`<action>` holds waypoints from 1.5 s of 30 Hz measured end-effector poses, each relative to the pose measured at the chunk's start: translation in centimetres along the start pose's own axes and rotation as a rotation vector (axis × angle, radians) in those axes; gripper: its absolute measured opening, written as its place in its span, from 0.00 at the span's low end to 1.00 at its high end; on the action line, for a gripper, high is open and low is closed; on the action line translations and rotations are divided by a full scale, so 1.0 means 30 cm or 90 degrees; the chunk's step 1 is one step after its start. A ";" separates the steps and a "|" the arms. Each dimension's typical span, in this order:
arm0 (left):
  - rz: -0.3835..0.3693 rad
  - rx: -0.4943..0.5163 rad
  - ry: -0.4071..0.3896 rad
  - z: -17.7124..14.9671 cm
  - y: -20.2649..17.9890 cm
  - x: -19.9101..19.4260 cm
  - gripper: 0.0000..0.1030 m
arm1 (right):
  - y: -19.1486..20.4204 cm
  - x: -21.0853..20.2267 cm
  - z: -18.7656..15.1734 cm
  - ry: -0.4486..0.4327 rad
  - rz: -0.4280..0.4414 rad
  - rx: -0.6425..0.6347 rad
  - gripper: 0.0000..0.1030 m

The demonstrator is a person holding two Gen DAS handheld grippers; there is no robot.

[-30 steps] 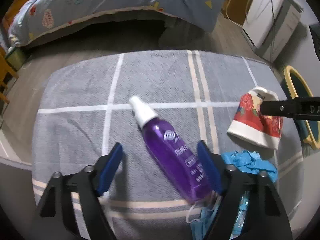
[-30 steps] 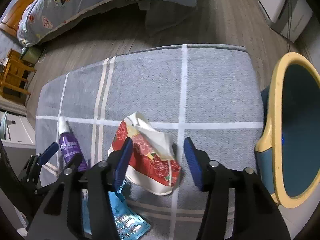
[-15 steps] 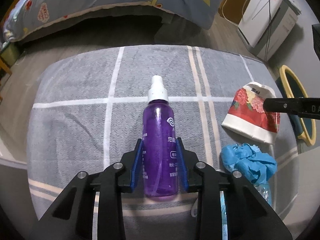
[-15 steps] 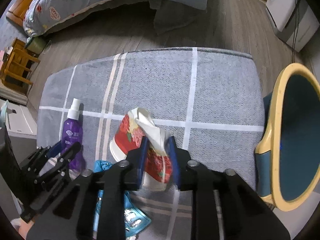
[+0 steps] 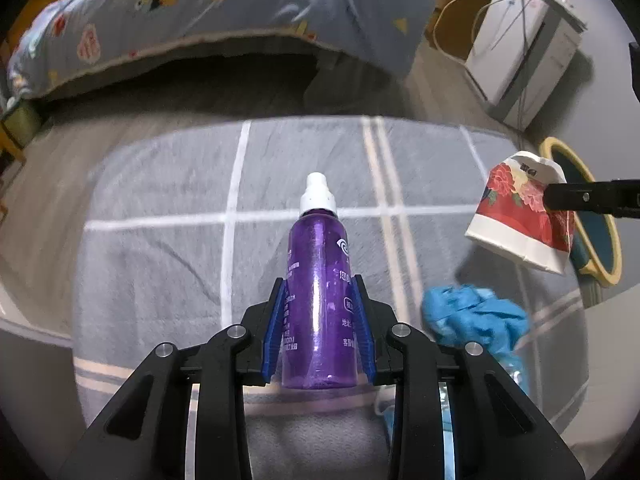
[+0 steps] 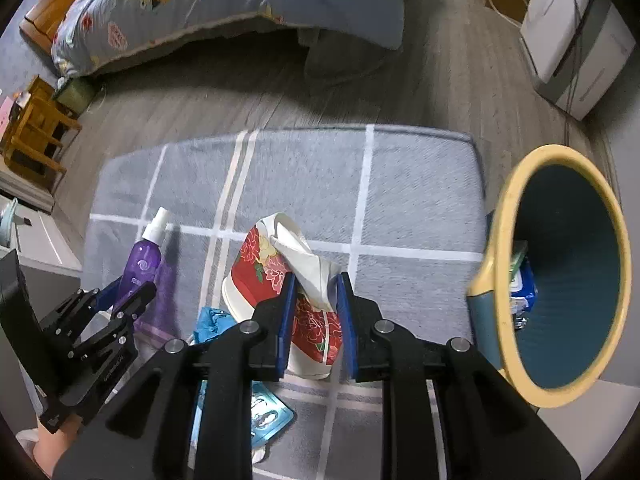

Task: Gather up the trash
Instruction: 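Lift the paper cup with the right gripper while the left gripper grasps the purple spray bottle, then carry the paper cup and spray bottle over the wastebasket and open both grippers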

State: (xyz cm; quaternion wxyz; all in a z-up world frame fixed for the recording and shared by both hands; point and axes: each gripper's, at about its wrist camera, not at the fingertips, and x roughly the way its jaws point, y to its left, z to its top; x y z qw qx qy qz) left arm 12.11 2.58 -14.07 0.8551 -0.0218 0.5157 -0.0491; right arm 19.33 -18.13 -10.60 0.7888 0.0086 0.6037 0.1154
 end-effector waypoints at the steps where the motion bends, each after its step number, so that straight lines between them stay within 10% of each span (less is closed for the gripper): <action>1: 0.001 0.010 -0.010 0.006 -0.012 -0.020 0.32 | -0.002 -0.016 -0.001 -0.005 0.000 0.003 0.20; 23: -0.047 0.149 -0.136 0.092 -0.309 -0.258 0.32 | -0.262 -0.286 -0.024 -0.105 -0.016 0.093 0.20; 45: -0.106 0.239 -0.122 0.073 -0.634 -0.211 0.32 | -0.699 -0.343 -0.115 -0.145 -0.044 0.232 0.20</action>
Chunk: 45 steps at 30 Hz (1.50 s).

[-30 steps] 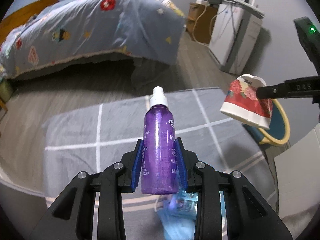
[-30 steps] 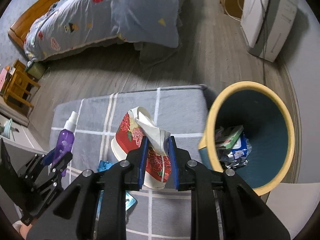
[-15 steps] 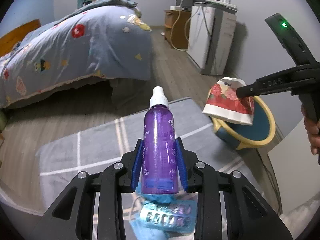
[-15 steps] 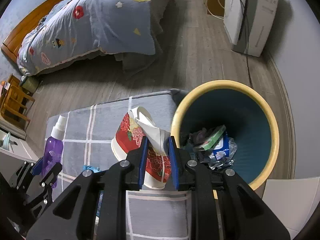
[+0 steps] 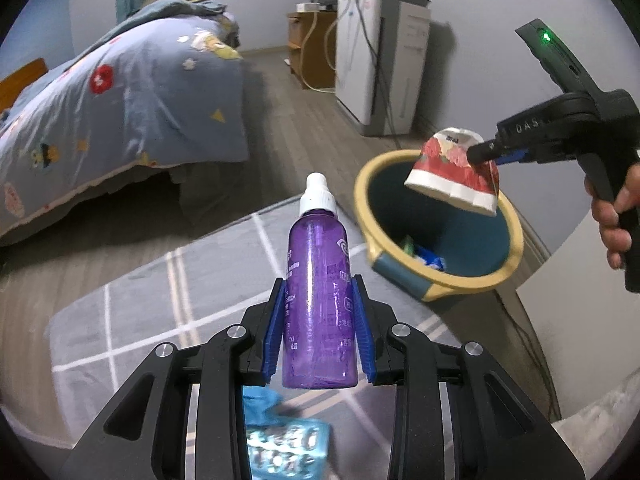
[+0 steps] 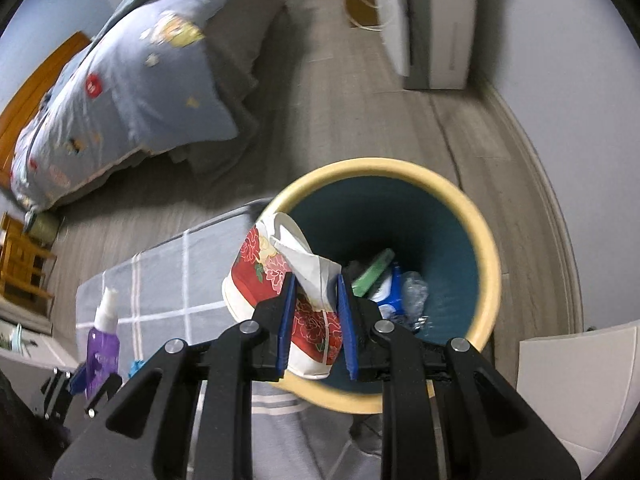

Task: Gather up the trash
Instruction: 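Carry the paper cup and spray bottle over the wastebasket and open both grippers, then move both tools back over the cushion toward the blue glove and mask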

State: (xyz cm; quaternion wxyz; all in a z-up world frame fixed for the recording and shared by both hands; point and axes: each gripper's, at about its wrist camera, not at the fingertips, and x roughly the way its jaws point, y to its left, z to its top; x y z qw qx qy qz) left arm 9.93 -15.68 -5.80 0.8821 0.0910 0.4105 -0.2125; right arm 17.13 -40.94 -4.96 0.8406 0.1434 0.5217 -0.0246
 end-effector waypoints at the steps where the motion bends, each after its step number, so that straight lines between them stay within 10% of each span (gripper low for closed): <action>1: -0.005 0.006 0.004 0.002 -0.018 0.009 0.32 | -0.022 0.002 0.002 0.002 -0.004 0.007 0.20; 30: -0.106 0.067 0.062 0.227 -0.344 0.312 0.32 | -0.302 0.097 -0.003 0.011 -0.029 0.110 0.21; 32: -0.093 0.075 0.037 0.259 -0.350 0.308 0.46 | -0.294 0.100 0.003 0.010 -0.029 0.102 0.23; 41: -0.041 0.061 0.009 0.221 -0.286 0.215 0.90 | -0.298 0.057 0.010 -0.005 -0.046 0.097 0.91; 45: -0.006 0.050 0.012 0.186 -0.216 0.134 0.93 | -0.257 0.032 0.003 -0.004 -0.057 0.077 0.94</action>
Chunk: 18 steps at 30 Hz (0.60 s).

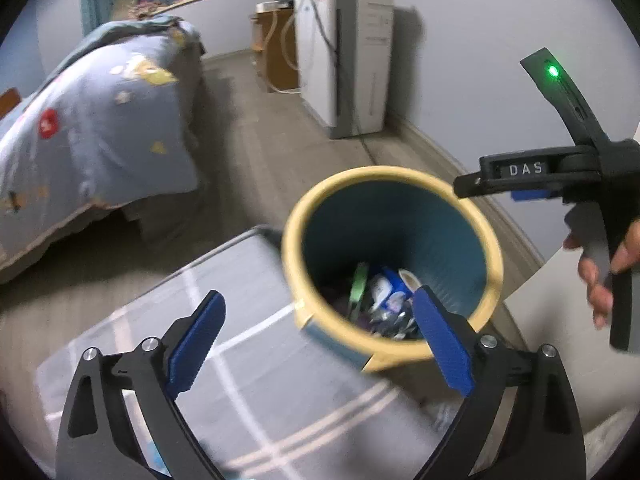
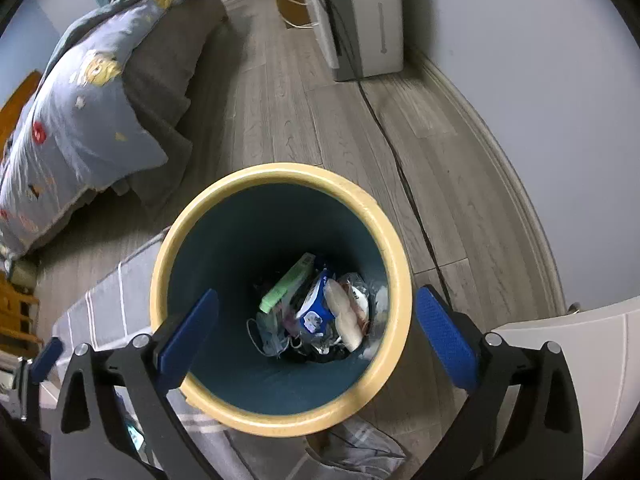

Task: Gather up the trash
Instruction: 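Move both tools back over the cushion toward the blue glove and mask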

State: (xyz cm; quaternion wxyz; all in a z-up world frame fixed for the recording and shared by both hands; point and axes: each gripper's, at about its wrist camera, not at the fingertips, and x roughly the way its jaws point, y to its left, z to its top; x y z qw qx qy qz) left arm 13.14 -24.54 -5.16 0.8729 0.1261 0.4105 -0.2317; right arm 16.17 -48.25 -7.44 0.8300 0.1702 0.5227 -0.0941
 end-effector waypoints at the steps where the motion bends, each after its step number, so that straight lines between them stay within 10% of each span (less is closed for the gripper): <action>1: 0.010 -0.003 0.001 -0.018 0.022 -0.032 0.93 | 0.020 -0.009 -0.008 0.000 -0.004 -0.012 0.94; 18: 0.132 -0.190 0.026 -0.466 0.416 -0.492 0.94 | 0.517 -0.218 -0.273 -0.007 0.070 -0.175 0.94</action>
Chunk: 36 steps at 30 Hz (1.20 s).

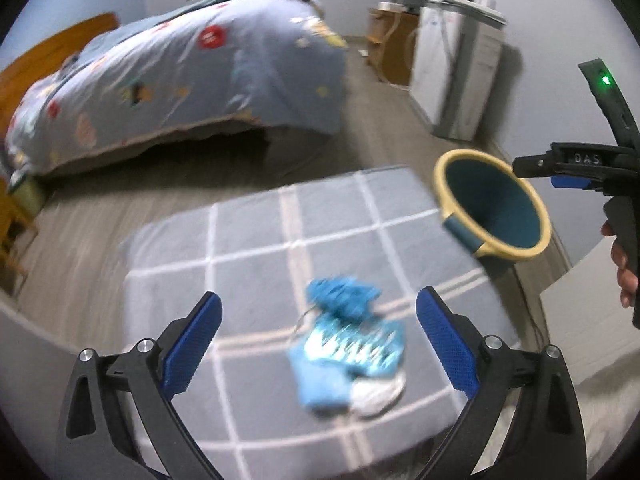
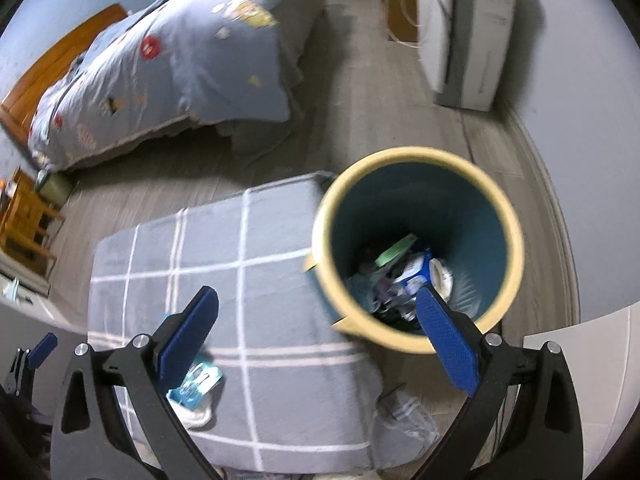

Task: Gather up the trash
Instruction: 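Move both tools back over the cushion toward the blue glove and mask, then grasp the blue glove with the right gripper while the left gripper grasps the blue face mask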

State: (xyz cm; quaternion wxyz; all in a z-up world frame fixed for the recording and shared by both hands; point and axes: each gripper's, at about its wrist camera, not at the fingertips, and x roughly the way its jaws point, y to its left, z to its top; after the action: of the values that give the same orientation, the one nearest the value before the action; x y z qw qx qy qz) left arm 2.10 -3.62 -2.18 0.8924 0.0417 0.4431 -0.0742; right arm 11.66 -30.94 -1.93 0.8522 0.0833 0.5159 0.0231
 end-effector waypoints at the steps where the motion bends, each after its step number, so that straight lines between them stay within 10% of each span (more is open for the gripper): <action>1: 0.010 -0.007 0.003 -0.026 0.025 -0.010 0.94 | 0.029 0.003 -0.015 0.004 0.003 -0.008 0.94; 16: 0.057 -0.026 0.081 -0.235 0.153 0.116 0.94 | 0.404 0.183 -0.174 0.082 -0.001 -0.112 0.94; 27: -0.001 -0.010 0.116 -0.283 0.112 0.213 0.94 | 0.488 0.352 -0.186 0.136 0.022 -0.108 0.93; 33: -0.006 -0.001 0.125 -0.278 0.120 0.243 0.94 | 0.554 0.466 -0.209 0.200 0.055 -0.135 0.73; 36: -0.021 0.000 0.125 -0.272 0.112 0.255 0.94 | 0.558 0.507 -0.218 0.234 0.067 -0.131 0.41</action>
State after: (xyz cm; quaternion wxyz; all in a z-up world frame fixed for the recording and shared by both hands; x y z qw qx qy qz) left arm 0.83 0.12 -13.15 0.8432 0.0414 0.5293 -0.0842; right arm 13.77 -11.78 -15.44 0.7452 0.0174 0.6528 0.1350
